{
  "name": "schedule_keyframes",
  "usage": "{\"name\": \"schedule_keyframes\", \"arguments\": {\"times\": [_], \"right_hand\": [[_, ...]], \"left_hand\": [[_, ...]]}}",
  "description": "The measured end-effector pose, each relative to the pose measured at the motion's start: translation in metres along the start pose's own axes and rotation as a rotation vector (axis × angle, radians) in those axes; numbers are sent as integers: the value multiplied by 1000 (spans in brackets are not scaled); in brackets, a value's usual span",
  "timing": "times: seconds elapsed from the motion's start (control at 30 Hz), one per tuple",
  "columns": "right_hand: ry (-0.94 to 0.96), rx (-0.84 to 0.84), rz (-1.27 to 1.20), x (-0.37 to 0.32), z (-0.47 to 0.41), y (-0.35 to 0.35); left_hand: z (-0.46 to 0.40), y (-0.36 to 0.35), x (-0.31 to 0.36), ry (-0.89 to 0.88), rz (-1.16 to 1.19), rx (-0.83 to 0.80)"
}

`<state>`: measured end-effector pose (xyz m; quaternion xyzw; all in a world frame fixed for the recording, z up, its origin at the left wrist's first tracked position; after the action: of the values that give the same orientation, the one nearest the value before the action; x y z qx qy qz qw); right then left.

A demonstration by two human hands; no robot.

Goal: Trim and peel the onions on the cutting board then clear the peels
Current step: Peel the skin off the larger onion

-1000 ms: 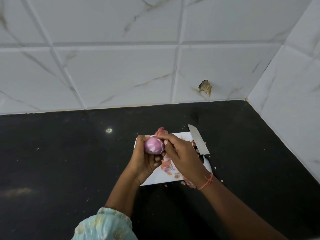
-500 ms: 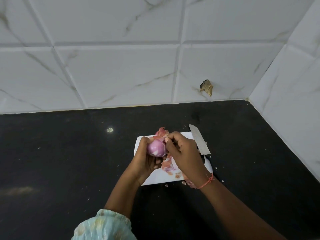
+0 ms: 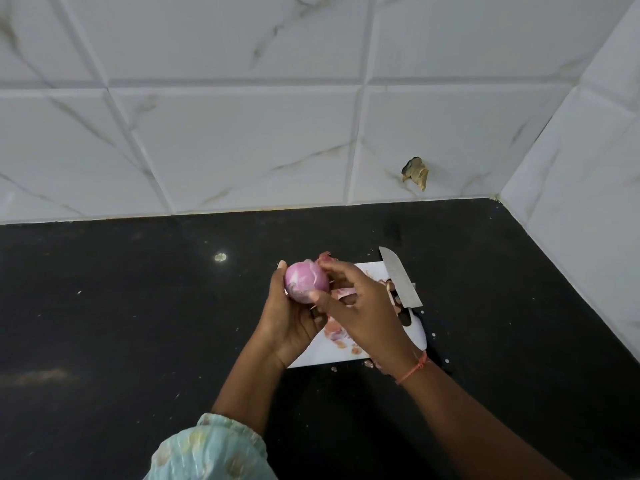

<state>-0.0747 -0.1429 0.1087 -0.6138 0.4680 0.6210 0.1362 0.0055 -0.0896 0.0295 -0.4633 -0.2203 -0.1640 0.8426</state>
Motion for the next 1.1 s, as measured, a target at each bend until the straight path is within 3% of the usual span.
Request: {"name": "schedule_keyframes", "arguments": {"times": [0.17, 0.4, 0.67, 1.1], "right_hand": [[31, 25, 184, 7, -6, 2], [-21, 24, 181, 11, -7, 5], [-14, -6, 273, 1, -5, 7], [7, -147, 394, -4, -10, 1]], "left_hand": [[-2, 11, 4, -66, -92, 113], [6, -8, 11, -153, -299, 41], [-1, 1, 11, -186, -451, 63], [2, 7, 17, -227, -545, 48]]}}
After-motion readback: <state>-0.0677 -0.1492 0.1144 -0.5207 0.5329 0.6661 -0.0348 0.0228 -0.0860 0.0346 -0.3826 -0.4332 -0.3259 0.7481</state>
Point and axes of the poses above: each hand's wrist, its own z-axis away from the middle knuckle, its own y-axis out of the back of the hand, x = y × z, the point moved 10 cm from there along -z, towards the middle knuckle, and after that the axes turned 4 degrees about z, right-handed, at the moved point
